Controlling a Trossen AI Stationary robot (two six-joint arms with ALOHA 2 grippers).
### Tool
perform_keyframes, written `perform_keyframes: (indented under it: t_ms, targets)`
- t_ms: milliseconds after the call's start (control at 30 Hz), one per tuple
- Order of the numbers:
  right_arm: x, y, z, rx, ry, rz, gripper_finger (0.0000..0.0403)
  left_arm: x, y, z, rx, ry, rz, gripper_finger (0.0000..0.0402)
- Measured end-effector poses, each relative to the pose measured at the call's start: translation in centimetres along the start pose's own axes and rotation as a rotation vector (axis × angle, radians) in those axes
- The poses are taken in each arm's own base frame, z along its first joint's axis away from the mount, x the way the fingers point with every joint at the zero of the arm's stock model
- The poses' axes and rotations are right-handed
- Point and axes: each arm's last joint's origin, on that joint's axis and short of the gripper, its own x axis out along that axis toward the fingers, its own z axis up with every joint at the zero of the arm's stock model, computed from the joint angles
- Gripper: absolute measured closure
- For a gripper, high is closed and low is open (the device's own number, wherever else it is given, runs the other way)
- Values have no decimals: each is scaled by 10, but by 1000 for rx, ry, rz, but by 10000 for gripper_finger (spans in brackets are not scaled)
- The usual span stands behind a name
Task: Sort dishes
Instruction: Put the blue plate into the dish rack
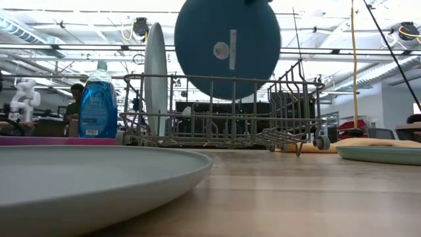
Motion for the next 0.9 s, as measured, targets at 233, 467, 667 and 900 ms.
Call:
perform_keyframes:
  t_ms: [233,467,667,900]
  targets:
    - [0,-2,23,178,-271,-71,398,-38,11,1,-201,-162,66,240]
    - [49,12,15,335,-378,-122,398,-64,15,-4,-337,-227,76,240]
    - [74,24,-8,502,-594,-135,398,-77,16,-9,-386,-251,79,239]
    - [109,52,-37,667,-756,-157,398,-80,17,-10,-389,-260,82,239]
